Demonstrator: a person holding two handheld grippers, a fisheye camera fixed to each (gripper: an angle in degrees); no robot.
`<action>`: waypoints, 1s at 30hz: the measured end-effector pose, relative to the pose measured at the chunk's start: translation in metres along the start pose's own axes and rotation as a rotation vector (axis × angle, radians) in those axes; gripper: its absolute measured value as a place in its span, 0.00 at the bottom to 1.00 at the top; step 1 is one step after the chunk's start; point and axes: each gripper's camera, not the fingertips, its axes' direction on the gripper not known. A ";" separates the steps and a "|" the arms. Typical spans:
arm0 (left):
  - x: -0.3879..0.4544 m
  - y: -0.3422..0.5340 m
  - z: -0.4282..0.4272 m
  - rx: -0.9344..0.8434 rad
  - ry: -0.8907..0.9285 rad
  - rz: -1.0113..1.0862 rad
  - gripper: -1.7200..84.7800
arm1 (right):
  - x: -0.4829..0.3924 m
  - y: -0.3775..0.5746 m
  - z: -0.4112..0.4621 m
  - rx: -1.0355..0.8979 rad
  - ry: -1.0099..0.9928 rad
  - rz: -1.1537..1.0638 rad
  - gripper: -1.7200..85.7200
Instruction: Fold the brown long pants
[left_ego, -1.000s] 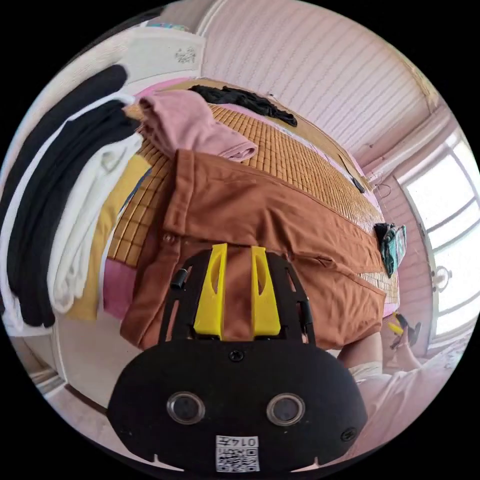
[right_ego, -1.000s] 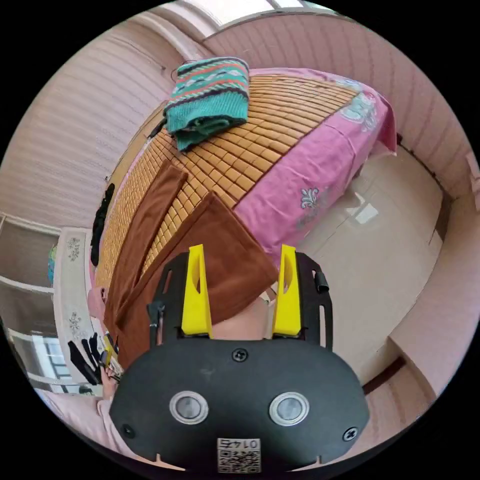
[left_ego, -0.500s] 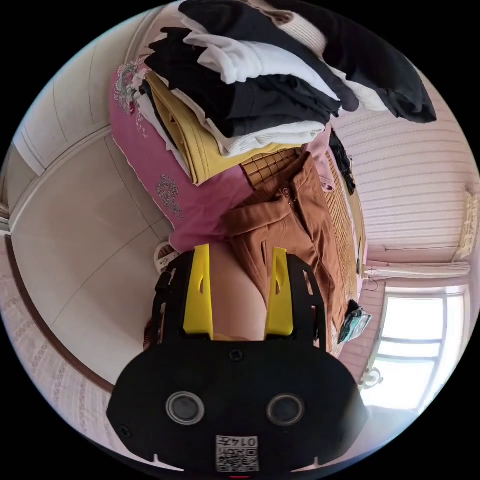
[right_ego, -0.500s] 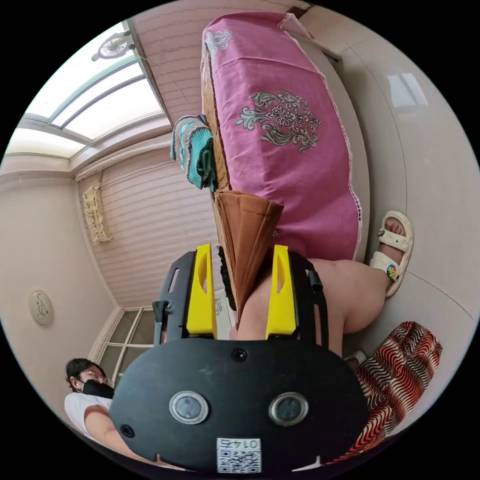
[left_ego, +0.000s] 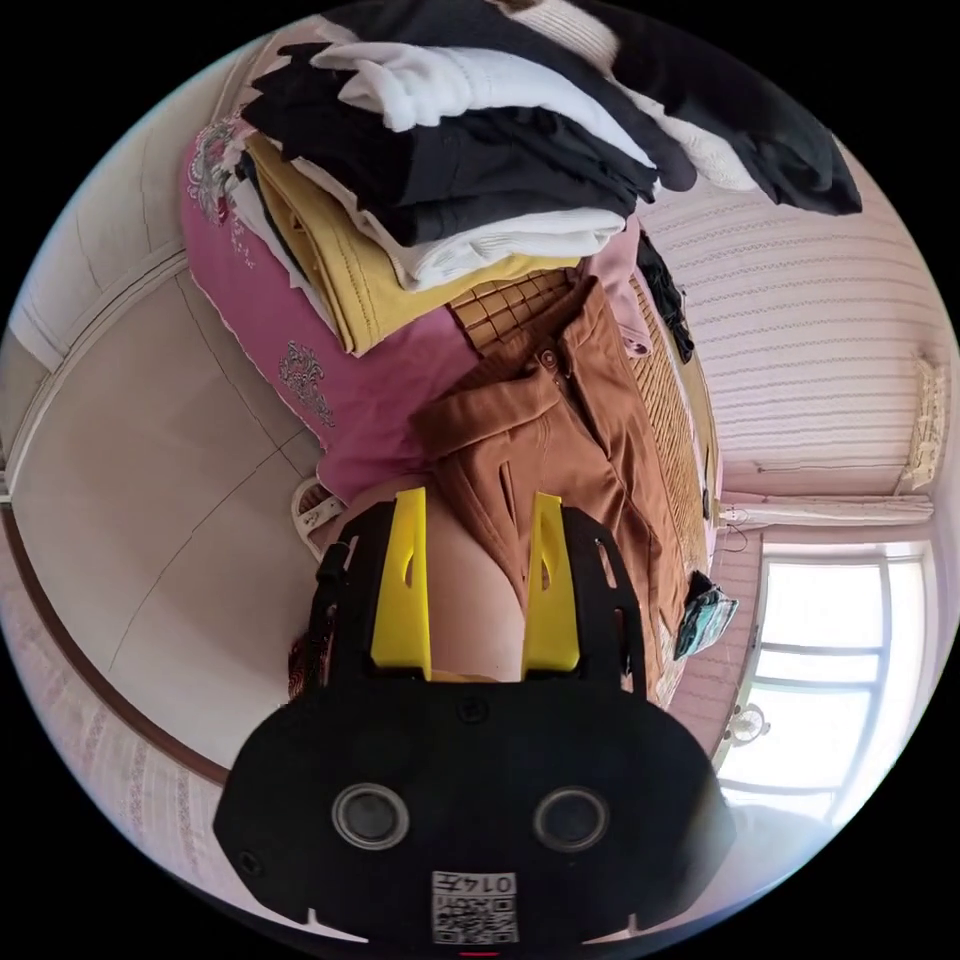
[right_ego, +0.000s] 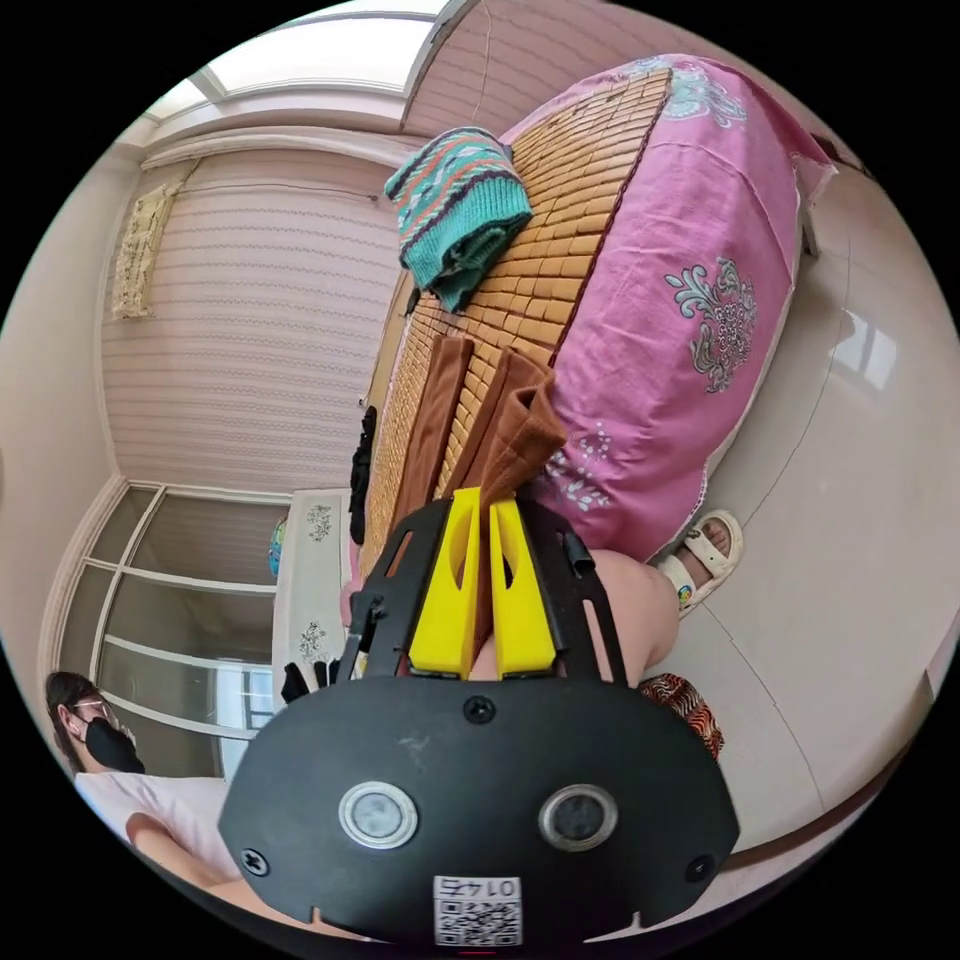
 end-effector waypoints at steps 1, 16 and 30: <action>0.000 -0.002 0.003 -0.010 -0.003 0.006 0.18 | -0.005 0.000 0.002 -0.006 -0.003 -0.009 0.02; 0.002 -0.006 -0.024 0.012 0.090 0.209 0.03 | -0.081 0.002 0.023 -0.030 0.182 -0.216 0.02; 0.136 -0.122 -0.047 0.291 0.100 0.351 0.08 | -0.274 -0.144 0.150 -0.147 0.186 -0.398 0.04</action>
